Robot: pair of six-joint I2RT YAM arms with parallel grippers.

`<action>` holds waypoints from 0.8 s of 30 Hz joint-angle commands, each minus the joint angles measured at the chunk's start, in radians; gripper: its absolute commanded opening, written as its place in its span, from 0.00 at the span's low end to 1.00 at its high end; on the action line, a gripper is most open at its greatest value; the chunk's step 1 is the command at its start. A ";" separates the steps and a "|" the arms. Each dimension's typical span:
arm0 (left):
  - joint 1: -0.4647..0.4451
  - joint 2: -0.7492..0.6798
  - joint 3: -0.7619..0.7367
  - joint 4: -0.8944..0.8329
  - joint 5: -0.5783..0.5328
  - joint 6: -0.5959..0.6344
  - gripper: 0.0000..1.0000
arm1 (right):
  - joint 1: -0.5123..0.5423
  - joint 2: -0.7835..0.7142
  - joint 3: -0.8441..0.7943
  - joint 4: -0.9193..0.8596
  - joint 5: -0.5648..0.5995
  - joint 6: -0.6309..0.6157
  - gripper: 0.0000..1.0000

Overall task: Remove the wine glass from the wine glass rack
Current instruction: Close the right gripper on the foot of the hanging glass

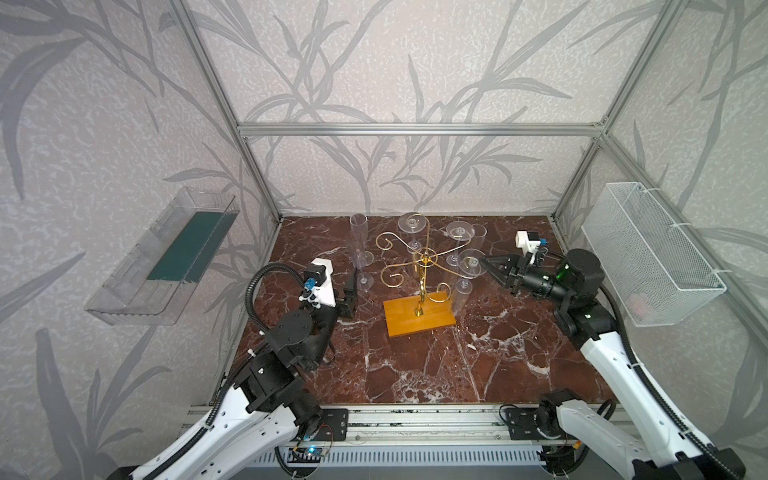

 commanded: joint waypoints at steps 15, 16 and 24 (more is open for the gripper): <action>0.005 -0.045 -0.005 -0.014 -0.022 -0.014 0.60 | 0.005 -0.129 0.004 -0.007 0.095 0.095 0.00; 0.006 -0.044 -0.006 -0.011 -0.022 -0.015 0.60 | 0.006 -0.135 0.010 -0.017 0.097 0.094 0.00; 0.006 -0.037 -0.002 0.003 -0.013 -0.002 0.60 | 0.014 -0.136 0.064 -0.095 0.076 0.076 0.00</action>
